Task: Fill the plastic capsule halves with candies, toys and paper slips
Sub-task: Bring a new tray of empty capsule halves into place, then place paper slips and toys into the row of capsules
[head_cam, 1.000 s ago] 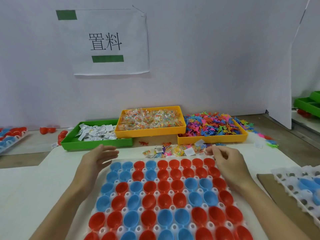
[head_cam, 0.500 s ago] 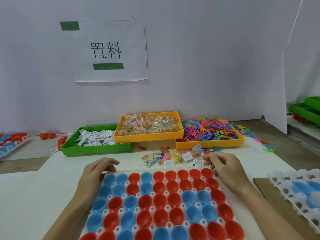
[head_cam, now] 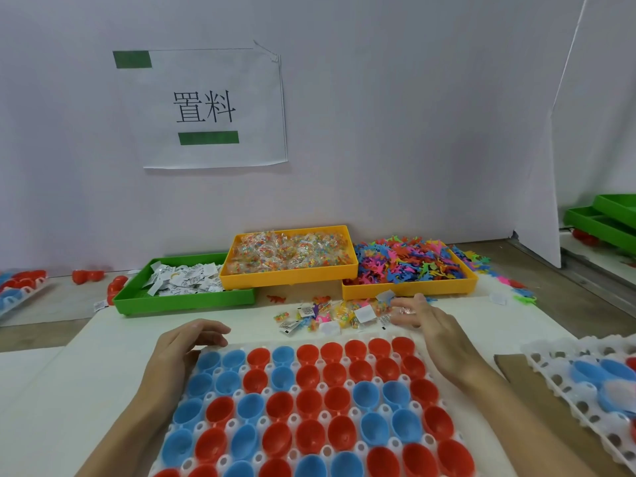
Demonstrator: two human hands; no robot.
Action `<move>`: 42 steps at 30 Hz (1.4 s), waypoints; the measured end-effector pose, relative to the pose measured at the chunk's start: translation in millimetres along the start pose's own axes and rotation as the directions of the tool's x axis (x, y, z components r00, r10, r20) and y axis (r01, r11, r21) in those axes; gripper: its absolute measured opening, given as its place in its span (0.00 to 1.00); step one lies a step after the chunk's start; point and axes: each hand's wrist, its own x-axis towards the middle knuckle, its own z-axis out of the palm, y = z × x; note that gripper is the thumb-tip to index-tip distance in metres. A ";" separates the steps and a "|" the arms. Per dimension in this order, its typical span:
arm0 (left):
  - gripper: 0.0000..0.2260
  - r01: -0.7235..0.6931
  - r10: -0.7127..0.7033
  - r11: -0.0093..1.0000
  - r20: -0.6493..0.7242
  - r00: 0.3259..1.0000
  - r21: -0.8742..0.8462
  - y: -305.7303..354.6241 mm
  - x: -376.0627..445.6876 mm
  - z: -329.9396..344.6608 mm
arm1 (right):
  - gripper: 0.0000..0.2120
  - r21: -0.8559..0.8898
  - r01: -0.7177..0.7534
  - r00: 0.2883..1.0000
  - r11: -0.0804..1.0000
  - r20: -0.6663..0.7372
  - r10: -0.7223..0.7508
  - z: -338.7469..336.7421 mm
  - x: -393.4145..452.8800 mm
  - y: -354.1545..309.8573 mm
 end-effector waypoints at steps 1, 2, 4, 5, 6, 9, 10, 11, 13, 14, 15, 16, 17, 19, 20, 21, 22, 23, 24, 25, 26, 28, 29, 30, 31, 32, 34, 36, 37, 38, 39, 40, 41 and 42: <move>0.19 0.002 -0.002 1.000 0.001 1.000 0.005 -0.3 0.0 -0.1 | 0.24 -0.003 0.003 1.000 1.000 0.007 -0.003 -0.5 0.6 -0.1; 0.19 0.005 -0.005 1.000 0.002 1.000 0.010 -0.5 0.2 -0.2 | 0.25 -0.004 0.011 1.000 1.000 0.007 -0.011 -1.4 1.0 0.9; 0.19 0.015 -0.015 1.000 -0.001 1.000 0.017 -0.1 0.4 -0.4 | 0.24 -0.002 0.034 0.998 0.999 -0.044 -0.034 -4.4 1.8 2.4; 0.18 0.019 -0.019 1.000 -0.005 1.000 0.017 0.1 0.4 -0.6 | 0.23 -0.003 0.051 0.994 0.999 -0.098 -0.051 -6.2 2.2 2.5; 0.18 0.022 -0.022 1.000 -0.009 1.000 0.017 0.4 0.3 -0.5 | 0.21 -0.012 0.069 0.984 0.998 -0.164 -0.070 -8.2 3.1 2.5; 0.18 0.036 -0.036 0.999 -0.023 0.999 0.012 1.8 -0.9 1.0 | 0.14 -0.103 0.091 0.927 0.991 -0.354 -0.122 -12.9 6.3 2.9; 0.17 0.041 -0.041 0.999 -0.027 0.999 0.013 2.5 -1.5 1.5 | 0.13 -0.128 0.081 0.909 0.988 -0.398 -0.126 -13.6 7.5 4.3; 0.17 0.047 -0.046 0.999 -0.031 0.998 0.018 3.4 -1.9 1.8 | 0.13 -0.149 0.061 0.896 0.987 -0.428 -0.120 -14.3 8.9 6.5; 0.16 0.068 -0.066 0.997 -0.048 0.997 0.043 5.5 -2.2 1.6 | 0.16 -0.192 0.005 0.889 0.981 -0.448 -0.092 -16.4 11.2 12.7; 0.16 0.080 -0.076 0.995 -0.061 0.995 0.064 6.3 -2.1 1.4 | 0.18 -0.219 -0.019 0.892 0.976 -0.444 -0.082 -17.7 12.3 16.1; 0.15 0.085 -0.077 0.992 -0.079 0.994 0.097 6.7 -1.6 0.9 | 0.19 -0.252 -0.037 0.899 0.967 -0.431 -0.078 -18.9 13.4 19.3; 0.15 0.082 -0.067 0.986 -0.103 0.992 0.144 6.7 -0.9 0.1 | 0.21 -0.290 -0.050 0.908 0.956 -0.412 -0.078 -19.7 14.6 22.1; 0.15 0.074 -0.049 0.978 -0.129 0.990 0.196 6.8 -0.2 -0.7 | 0.21 -0.328 -0.059 0.918 0.943 -0.388 -0.077 -20.1 16.3 24.7; 0.15 0.064 -0.018 0.960 -0.168 0.986 0.271 7.4 0.6 -2.9 | 0.22 -0.408 -0.080 0.941 0.909 -0.332 -0.066 -19.7 20.2 29.2; 0.14 0.066 -0.015 0.951 -0.170 0.985 0.301 8.2 0.6 -4.5 | 0.23 -0.455 -0.091 0.950 0.886 -0.306 -0.060 -18.9 21.9 31.2; 0.14 0.070 -0.018 0.942 -0.161 0.987 0.327 9.1 0.3 -6.1 | 0.23 -0.497 -0.099 0.956 0.862 -0.287 -0.056 -18.0 23.2 33.0; 0.13 0.074 -0.024 0.935 -0.144 0.989 0.348 10.0 -0.3 -7.5 | 0.23 -0.529 -0.100 0.961 0.843 -0.272 -0.057 -17.3 24.1 34.5; 0.13 0.079 -0.036 0.929 -0.125 0.992 0.361 11.0 -0.9 -8.5 | 0.22 -0.550 -0.094 0.964 0.830 -0.258 -0.062 -16.7 24.7 35.6; 0.12 0.088 -0.053 0.926 -0.105 0.993 0.367 12.3 -1.7 -9.4 | 0.22 -0.566 -0.084 0.968 0.820 -0.243 -0.069 -16.1 25.2 36.7; 0.12 0.104 -0.077 0.924 -0.087 0.993 0.369 13.7 -2.3 -10.0 | 0.21 -0.581 -0.075 0.971 0.811 -0.228 -0.074 -15.4 25.7 37.9; 0.11 0.124 -0.104 0.922 -0.072 0.992 0.367 15.0 -3.0 -10.7 | 0.20 -0.594 -0.070 0.973 0.801 -0.216 -0.075 -14.7 26.1 39.0; 0.11 0.174 -0.166 0.921 -0.051 0.985 0.350 16.4 -2.9 -12.9 | 0.20 -0.608 -0.072 0.976 0.791 -0.206 -0.070 -13.8 27.0 40.3; 0.11 0.200 -0.197 0.919 -0.043 0.979 0.341 16.8 -2.4 -14.1 | 0.20 -0.607 -0.073 0.976 0.791 -0.206 -0.068 -13.8 27.4 40.4; 0.11 0.222 -0.223 0.915 -0.036 0.974 0.337 17.1 -1.9 -15.6 | 0.19 -0.605 -0.072 0.976 0.793 -0.208 -0.069 -13.8 27.6 40.6; 0.11 0.240 -0.243 0.912 -0.032 0.969 0.334 17.3 -1.5 -16.8 | 0.19 -0.601 -0.070 0.975 0.796 -0.210 -0.073 -13.8 27.7 40.5; 0.11 0.254 -0.258 0.911 -0.029 0.966 0.325 17.3 -1.1 -17.8 | 0.19 -0.597 -0.067 0.974 0.800 -0.213 -0.077 -13.9 27.5 40.5; 0.11 0.282 -0.285 0.913 -0.036 0.958 0.293 16.6 -0.2 -18.7 | 0.18 -0.590 -0.060 0.972 0.805 -0.218 -0.088 -14.0 27.3 40.2; 0.11 0.314 -0.312 0.913 -0.050 0.949 0.260 15.4 0.9 -19.0 | 0.18 -0.584 -0.046 0.972 0.810 -0.213 -0.098 -13.8 27.3 39.6; 0.11 0.329 -0.325 0.912 -0.060 0.944 0.244 14.9 1.5 -18.9 | 0.18 -0.583 -0.035 0.973 0.812 -0.205 -0.106 -13.4 27.3 39.2; 0.11 0.342 -0.335 0.911 -0.072 0.940 0.229 14.5 1.9 -18.7 | 0.17 -0.584 -0.021 0.974 0.812 -0.194 -0.114 -13.1 27.3 38.7; 0.11 0.352 -0.342 0.911 -0.083 0.936 0.215 14.3 2.5 -18.3 | 0.17 -0.584 -0.008 0.976 0.812 -0.181 -0.121 -12.7 27.2 38.2; 0.10 0.358 -0.345 0.912 -0.095 0.934 0.202 14.3 2.7 -17.8 | 0.17 -0.583 0.004 0.978 0.812 -0.169 -0.126 -12.3 27.0 37.7; 0.09 0.360 -0.346 0.912 -0.106 0.932 0.194 14.7 2.5 -17.1 | 0.17 -0.583 0.013 0.979 0.812 -0.156 -0.128 -12.0 26.8 37.2; 0.09 0.361 -0.344 0.913 -0.115 0.932 0.189 15.4 1.9 -16.3 | 0.17 -0.588 0.021 0.981 0.809 -0.143 -0.129 -11.8 26.2 36.9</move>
